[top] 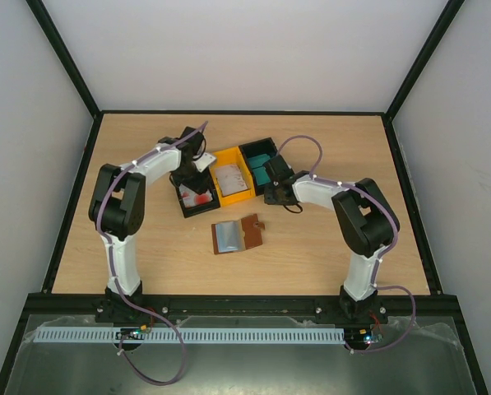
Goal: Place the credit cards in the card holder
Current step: Move the storage box to the center of the board.
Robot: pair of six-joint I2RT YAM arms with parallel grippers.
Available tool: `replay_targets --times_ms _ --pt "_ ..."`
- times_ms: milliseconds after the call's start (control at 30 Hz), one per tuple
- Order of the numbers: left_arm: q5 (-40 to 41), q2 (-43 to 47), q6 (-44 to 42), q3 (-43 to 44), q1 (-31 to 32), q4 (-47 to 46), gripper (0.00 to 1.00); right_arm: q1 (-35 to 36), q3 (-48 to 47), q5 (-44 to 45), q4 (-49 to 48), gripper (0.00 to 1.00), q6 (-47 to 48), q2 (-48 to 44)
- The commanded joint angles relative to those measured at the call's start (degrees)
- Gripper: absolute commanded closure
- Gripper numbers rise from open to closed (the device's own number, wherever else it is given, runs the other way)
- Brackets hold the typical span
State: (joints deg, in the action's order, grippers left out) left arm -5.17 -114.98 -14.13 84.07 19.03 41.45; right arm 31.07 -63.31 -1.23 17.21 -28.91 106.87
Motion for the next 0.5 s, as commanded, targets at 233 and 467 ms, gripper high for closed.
replay_targets --times_ms 233,467 --pt "-0.56 -4.29 -1.16 2.66 -1.62 5.51 0.34 -0.22 -0.12 -2.08 -0.73 0.67 0.34 -1.63" --pt "-0.37 -5.99 -1.34 2.77 -1.49 6.39 0.31 -0.13 0.62 -5.06 -1.42 0.67 0.05 -3.46"
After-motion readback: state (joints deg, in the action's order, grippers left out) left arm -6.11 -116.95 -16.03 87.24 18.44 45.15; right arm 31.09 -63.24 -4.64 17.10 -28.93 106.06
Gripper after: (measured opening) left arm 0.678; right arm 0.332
